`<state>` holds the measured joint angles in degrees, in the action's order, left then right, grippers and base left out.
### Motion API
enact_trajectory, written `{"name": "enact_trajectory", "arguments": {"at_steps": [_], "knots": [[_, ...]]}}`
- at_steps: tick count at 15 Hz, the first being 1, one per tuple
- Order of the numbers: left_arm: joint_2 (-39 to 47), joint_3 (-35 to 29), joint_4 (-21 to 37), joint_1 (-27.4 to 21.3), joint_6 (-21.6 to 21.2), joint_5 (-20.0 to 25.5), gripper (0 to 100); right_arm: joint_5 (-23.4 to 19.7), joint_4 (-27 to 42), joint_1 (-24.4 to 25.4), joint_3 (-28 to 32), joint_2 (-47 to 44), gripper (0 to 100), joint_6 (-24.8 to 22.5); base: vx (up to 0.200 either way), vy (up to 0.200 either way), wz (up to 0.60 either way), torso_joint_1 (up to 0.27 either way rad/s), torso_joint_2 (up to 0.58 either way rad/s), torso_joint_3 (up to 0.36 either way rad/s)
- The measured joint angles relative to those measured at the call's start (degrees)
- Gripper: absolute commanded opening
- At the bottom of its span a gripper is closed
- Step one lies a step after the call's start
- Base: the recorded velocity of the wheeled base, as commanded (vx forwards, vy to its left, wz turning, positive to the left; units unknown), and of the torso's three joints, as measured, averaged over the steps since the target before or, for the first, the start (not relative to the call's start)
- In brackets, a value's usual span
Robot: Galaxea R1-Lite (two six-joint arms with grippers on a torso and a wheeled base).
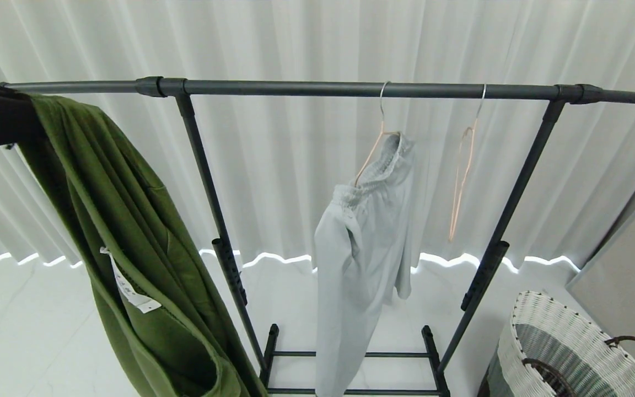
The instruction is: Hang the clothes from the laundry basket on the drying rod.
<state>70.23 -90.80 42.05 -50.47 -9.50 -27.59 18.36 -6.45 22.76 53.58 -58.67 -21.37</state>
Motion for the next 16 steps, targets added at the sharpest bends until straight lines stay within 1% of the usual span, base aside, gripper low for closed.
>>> {"name": "enact_trajectory", "arguments": {"at_steps": [1,2,4,5,6,7,13,16], "knots": [[0.0,0.0,0.0,0.0,0.0,0.0,0,0.0,0.6,0.6,0.0,0.0,100,1.0,0.0,0.0,0.0,0.061,-0.13,-0.08],[0.0,0.0,0.0,0.0,0.0,-0.1,0,0.0,2.9,1.9,0.0,0.0,100,3.7,0.0,0.0,0.0,0.036,-0.08,-0.046],[0.0,0.3,0.0,0.0,-0.1,-0.2,0,0.0,9.8,4.8,0.5,0.3,100,9.0,0.0,0.0,0.0,0.0,0.0,0.0],[0.0,0.7,0.0,0.0,0.0,-0.3,0,0.0,14.1,6.1,0.9,0.4,100,12.2,0.2,0.0,0.0,0.007,-0.02,0.002],[0.0,1.0,0.0,0.0,0.0,-0.3,0,0.0,16.4,7.0,1.4,0.5,100,14.5,0.2,0.0,0.0,0.007,-0.01,-0.002],[0.0,1.2,0.1,0.1,0.0,-0.3,0,0.0,17.1,7.4,1.6,0.5,100,15.5,0.2,0.0,0.0,-0.007,0.0,-0.002],[0.1,1.4,0.0,0.0,0.1,-1.0,0,0.0,17.3,7.7,1.4,-0.2,100,16.2,0.2,0.0,0.0,0.006,0.0,0.0],[0.1,2.0,0.0,0.0,0.1,-1.0,0,0.0,17.0,7.2,1.0,-1.5,100,17.1,0.0,0.0,0.0,0.0,0.0,0.0]]}}
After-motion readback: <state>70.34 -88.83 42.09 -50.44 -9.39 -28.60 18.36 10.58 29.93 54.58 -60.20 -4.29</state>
